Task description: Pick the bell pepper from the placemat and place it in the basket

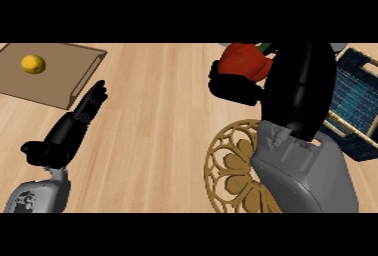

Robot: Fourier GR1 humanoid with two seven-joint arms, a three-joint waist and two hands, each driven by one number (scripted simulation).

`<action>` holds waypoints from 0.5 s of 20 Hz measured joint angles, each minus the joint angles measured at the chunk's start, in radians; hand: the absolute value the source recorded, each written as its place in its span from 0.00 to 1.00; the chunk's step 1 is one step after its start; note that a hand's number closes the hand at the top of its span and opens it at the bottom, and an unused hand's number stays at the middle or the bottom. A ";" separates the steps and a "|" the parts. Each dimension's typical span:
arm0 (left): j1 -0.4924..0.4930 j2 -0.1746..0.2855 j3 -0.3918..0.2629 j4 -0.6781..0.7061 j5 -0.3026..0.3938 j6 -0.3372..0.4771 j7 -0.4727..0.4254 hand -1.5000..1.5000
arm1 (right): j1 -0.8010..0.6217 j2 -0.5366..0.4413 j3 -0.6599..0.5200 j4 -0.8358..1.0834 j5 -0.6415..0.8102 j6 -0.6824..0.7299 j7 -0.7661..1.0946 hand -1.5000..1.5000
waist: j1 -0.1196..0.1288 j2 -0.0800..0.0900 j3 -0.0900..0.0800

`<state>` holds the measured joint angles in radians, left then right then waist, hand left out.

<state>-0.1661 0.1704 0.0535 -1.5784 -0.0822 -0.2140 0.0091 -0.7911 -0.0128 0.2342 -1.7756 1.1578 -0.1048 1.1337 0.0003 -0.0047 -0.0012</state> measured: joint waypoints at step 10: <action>0.006 0.003 0.003 -0.009 0.002 -0.010 -0.002 0.50 | -0.154 -0.085 -0.250 0.140 0.035 0.085 -0.053 1.00 | 0.005 0.004 0.001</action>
<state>-0.1598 0.1736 0.0562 -1.5875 -0.0802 -0.2238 0.0070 -0.9453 -0.0977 -0.0162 -1.6357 1.1928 -0.0196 1.0803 0.0054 -0.0008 -0.0005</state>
